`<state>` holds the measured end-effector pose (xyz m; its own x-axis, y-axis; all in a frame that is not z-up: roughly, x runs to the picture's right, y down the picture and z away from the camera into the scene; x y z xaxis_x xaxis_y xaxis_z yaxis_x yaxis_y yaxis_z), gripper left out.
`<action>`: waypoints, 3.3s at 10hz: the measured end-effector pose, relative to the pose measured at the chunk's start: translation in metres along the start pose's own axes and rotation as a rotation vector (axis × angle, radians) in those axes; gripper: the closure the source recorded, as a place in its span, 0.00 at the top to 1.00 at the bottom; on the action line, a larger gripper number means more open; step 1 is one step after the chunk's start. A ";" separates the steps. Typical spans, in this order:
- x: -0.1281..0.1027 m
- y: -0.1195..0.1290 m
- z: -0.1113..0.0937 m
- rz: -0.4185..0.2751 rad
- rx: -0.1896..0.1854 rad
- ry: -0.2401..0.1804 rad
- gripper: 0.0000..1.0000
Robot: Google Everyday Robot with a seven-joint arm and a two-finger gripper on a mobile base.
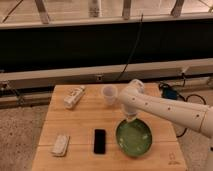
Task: Drag the ceramic bowl in a circle
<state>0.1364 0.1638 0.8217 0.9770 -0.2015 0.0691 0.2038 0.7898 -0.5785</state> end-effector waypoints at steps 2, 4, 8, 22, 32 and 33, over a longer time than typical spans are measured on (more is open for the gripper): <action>0.000 0.000 0.000 -0.002 0.001 -0.003 0.02; 0.001 0.000 0.000 0.002 0.000 -0.008 0.02; 0.000 0.002 0.000 -0.001 0.000 -0.015 0.02; 0.005 0.006 -0.001 0.001 -0.003 -0.021 0.02; 0.005 0.005 -0.001 -0.005 -0.006 -0.029 0.02; 0.007 0.005 -0.002 -0.006 -0.005 -0.028 0.02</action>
<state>0.1438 0.1657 0.8177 0.9772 -0.1900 0.0951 0.2094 0.7858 -0.5820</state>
